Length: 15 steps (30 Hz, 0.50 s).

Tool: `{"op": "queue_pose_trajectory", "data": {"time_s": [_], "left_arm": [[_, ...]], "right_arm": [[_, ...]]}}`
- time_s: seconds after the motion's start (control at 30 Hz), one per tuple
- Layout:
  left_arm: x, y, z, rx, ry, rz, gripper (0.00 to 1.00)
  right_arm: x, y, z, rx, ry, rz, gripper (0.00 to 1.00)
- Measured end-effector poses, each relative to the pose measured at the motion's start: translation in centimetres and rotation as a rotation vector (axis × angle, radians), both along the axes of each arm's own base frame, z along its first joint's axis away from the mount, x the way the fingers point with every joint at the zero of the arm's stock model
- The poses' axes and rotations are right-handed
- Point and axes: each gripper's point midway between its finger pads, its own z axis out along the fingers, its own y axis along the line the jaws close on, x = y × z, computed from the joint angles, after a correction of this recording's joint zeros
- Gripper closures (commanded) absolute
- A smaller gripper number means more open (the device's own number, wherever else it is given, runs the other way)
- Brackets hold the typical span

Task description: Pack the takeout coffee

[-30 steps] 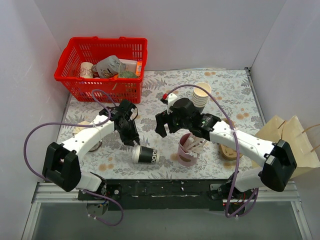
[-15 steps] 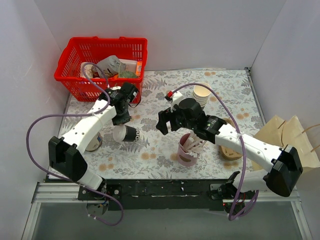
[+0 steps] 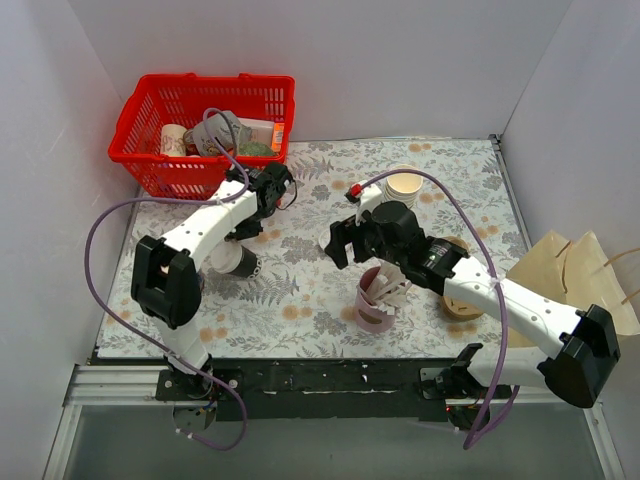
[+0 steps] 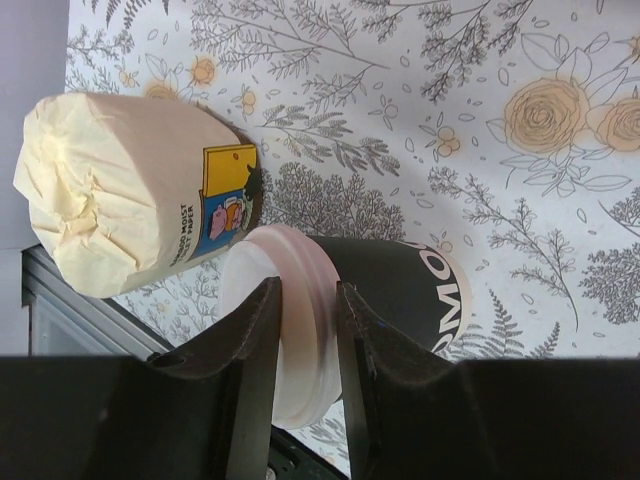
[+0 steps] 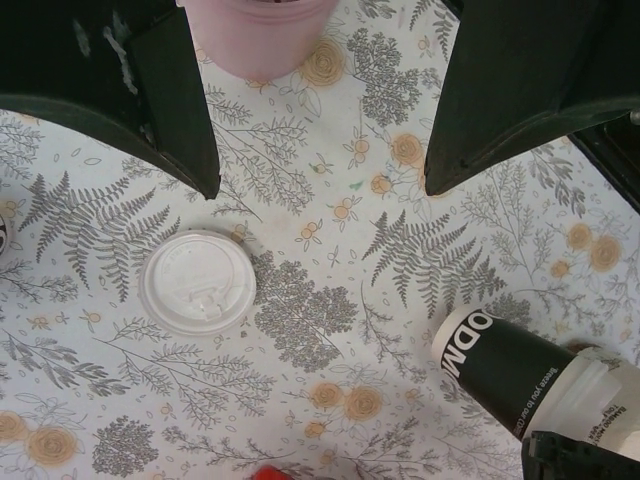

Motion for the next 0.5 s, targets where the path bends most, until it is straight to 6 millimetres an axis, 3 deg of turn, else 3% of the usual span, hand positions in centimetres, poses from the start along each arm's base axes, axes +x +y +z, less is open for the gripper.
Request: {"op": "queue_pose_trajectory", "data": {"time_s": [0.17,0.5], "left_arm": [[1.5,-0.1,0.0,0.047,-0.002,-0.017,0.96],[2.4,0.3,-0.9,0.12,0.019,-0.023,0.92]], "right_arm": [[0.4,-0.9,-0.4,-0.021,-0.015,-0.024,0.09],[0.1,-2.4,-1.9,-0.043,0.0,-0.046,0.09]]}}
